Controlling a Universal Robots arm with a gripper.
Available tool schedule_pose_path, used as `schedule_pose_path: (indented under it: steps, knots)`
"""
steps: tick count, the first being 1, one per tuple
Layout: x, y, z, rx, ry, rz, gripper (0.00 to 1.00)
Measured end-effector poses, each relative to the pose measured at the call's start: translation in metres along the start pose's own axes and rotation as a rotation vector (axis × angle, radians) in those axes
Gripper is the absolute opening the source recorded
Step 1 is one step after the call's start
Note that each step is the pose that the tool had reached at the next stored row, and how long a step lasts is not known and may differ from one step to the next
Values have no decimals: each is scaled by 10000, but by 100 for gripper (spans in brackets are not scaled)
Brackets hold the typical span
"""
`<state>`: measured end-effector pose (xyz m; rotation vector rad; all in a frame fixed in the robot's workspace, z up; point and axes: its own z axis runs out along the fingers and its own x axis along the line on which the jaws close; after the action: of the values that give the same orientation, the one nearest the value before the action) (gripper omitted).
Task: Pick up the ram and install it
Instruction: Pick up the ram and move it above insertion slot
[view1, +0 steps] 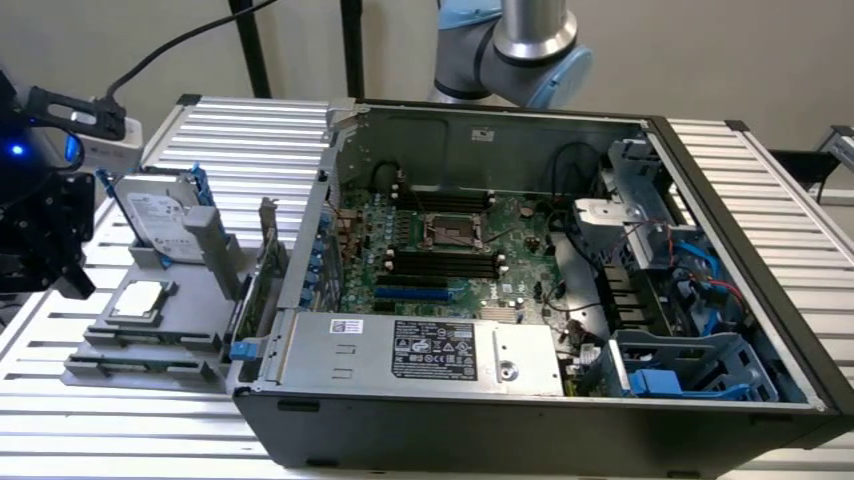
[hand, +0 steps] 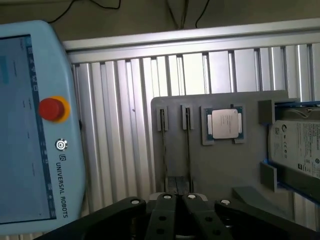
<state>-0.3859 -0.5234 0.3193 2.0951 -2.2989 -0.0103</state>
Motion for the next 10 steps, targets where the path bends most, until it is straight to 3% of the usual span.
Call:
schedule_pose_path:
  steps: [10]
  knots:
    - [85, -8, 40, -4, -58, -94, 12]
